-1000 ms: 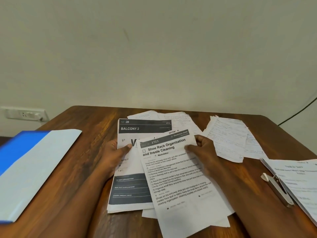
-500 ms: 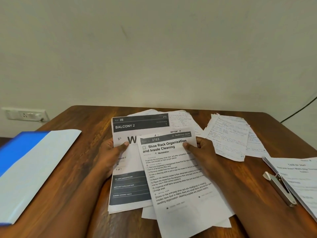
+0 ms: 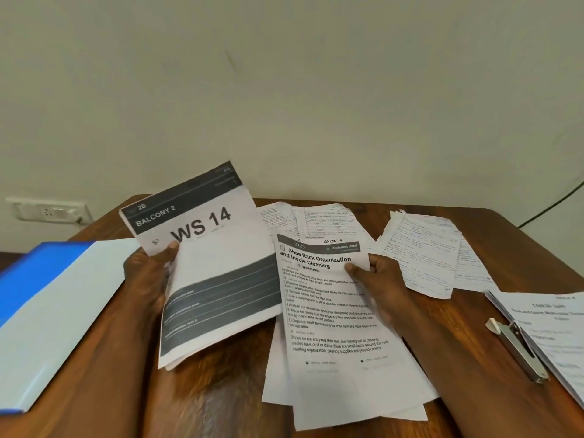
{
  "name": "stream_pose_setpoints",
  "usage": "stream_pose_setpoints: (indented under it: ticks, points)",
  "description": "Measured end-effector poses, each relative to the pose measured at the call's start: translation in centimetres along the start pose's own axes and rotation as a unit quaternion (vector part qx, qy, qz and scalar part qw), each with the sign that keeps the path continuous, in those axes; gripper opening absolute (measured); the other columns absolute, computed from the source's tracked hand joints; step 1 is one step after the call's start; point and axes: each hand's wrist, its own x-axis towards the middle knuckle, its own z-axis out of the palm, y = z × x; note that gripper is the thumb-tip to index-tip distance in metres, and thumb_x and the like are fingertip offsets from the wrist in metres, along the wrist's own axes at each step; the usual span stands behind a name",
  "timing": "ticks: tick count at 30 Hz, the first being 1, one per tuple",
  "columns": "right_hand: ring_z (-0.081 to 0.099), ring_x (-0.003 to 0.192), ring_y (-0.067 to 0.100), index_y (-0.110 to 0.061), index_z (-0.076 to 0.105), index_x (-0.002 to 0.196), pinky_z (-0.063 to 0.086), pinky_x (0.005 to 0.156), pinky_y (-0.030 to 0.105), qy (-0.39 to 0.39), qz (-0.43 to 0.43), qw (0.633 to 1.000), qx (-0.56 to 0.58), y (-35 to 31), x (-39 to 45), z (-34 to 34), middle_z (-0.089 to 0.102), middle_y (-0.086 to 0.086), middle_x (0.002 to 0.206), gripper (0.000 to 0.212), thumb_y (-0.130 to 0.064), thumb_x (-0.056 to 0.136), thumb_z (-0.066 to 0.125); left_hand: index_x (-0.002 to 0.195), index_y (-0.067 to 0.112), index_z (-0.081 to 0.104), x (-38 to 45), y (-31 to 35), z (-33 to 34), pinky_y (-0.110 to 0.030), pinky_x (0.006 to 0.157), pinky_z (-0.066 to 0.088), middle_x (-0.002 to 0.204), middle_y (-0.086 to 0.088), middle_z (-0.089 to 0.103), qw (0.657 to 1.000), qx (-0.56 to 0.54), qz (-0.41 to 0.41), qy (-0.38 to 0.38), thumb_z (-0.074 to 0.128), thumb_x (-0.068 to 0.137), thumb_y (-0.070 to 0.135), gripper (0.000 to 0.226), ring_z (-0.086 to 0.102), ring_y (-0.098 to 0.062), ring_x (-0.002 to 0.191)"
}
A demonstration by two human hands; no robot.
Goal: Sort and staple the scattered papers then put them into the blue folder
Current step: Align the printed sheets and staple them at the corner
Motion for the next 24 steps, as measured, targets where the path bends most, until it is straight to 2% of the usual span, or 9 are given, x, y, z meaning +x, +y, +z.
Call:
stream_pose_setpoints:
  ticks: [4, 8, 11, 14, 16, 19, 22, 24]
  points:
    - [0.073, 0.11, 0.037, 0.008, 0.069, 0.12, 0.058, 0.098, 0.053, 0.005, 0.005, 1.0, 0.003, 0.2, 0.2, -0.1, 0.074, 0.023, 0.117, 0.026, 0.01, 0.093, 0.067, 0.116, 0.025, 0.071, 0.6, 0.0, -0.6, -0.05, 0.102, 0.056, 0.121, 0.001, 0.075, 0.999, -0.004, 0.027, 0.026, 0.08, 0.09, 0.014, 0.03, 0.07, -0.027, 0.114]
    - [0.074, 0.109, 0.037, 0.005, 0.072, 0.116, 0.055, 0.1, 0.057, 0.015, 0.006, 1.0, -0.021, 0.6, 0.6, -0.3, 0.075, 0.022, 0.115, 0.024, 0.007, 0.092, 0.07, 0.121, 0.023, 0.071, 0.4, 0.5, -1.1, -0.045, 0.096, 0.059, 0.119, 0.002, 0.077, 0.997, -0.039, 0.038, 0.052, 0.08, 0.09, 0.015, 0.033, 0.072, -0.024, 0.112]
    - [0.074, 0.107, 0.035, 0.006, 0.071, 0.117, 0.057, 0.098, 0.055, 0.019, 0.012, 1.0, -0.015, 0.5, 0.4, -0.2, 0.076, 0.021, 0.115, 0.025, 0.008, 0.093, 0.068, 0.127, 0.017, 0.071, 0.3, 0.7, -1.6, -0.043, 0.089, 0.062, 0.117, 0.0, 0.078, 0.993, -0.087, 0.049, 0.065, 0.081, 0.089, 0.014, 0.04, 0.076, -0.023, 0.109]
    - [0.075, 0.105, 0.034, 0.005, 0.071, 0.117, 0.06, 0.094, 0.053, 0.026, 0.016, 0.999, -0.021, 0.2, 0.3, -0.1, 0.076, 0.02, 0.113, 0.024, 0.008, 0.093, 0.068, 0.125, 0.014, 0.072, 0.0, 0.5, -1.1, -0.039, 0.085, 0.064, 0.116, -0.003, 0.079, 0.991, -0.103, 0.047, 0.065, 0.08, 0.089, 0.009, 0.037, 0.077, -0.023, 0.106]
    - [0.076, 0.102, 0.032, 0.005, 0.07, 0.117, 0.063, 0.087, 0.047, 0.03, 0.018, 0.999, -0.021, 0.1, 0.3, -0.1, 0.077, 0.019, 0.112, 0.024, 0.009, 0.093, 0.067, 0.119, 0.017, 0.073, -0.1, 0.4, -0.7, -0.036, 0.081, 0.064, 0.114, -0.002, 0.079, 0.991, -0.107, 0.044, 0.063, 0.08, 0.089, 0.009, 0.032, 0.078, -0.021, 0.102]
    - [0.079, 0.088, 0.023, 0.003, 0.073, 0.111, 0.063, 0.068, 0.03, 0.05, 0.014, 0.998, -0.048, -0.1, 0.3, -0.1, 0.08, 0.013, 0.101, 0.02, 0.008, 0.093, 0.069, 0.117, 0.016, 0.074, 0.1, 0.6, -0.8, -0.036, 0.083, 0.065, 0.115, -0.004, 0.079, 0.987, -0.124, 0.047, 0.086, 0.079, 0.089, 0.007, 0.03, 0.077, -0.022, 0.104]
    - [0.074, 0.084, 0.03, -0.003, 0.076, 0.106, 0.059, 0.075, 0.036, 0.058, 0.017, 0.996, -0.069, -0.1, 0.5, -0.3, 0.079, 0.017, 0.098, 0.016, 0.004, 0.092, 0.072, 0.123, 0.011, 0.072, 0.6, 0.6, -1.1, -0.036, 0.086, 0.064, 0.118, -0.005, 0.078, 0.983, -0.151, 0.054, 0.093, 0.077, 0.09, 0.004, 0.035, 0.076, -0.023, 0.109]
    - [0.076, 0.088, 0.031, -0.004, 0.076, 0.107, 0.062, 0.078, 0.04, 0.055, 0.021, 0.996, -0.074, 0.0, 0.6, -0.4, 0.08, 0.015, 0.101, 0.016, 0.003, 0.093, 0.071, 0.12, 0.014, 0.073, 0.5, 0.3, -0.8, -0.037, 0.087, 0.064, 0.117, -0.004, 0.079, 0.985, -0.142, 0.049, 0.087, 0.078, 0.09, 0.005, 0.032, 0.076, -0.023, 0.108]
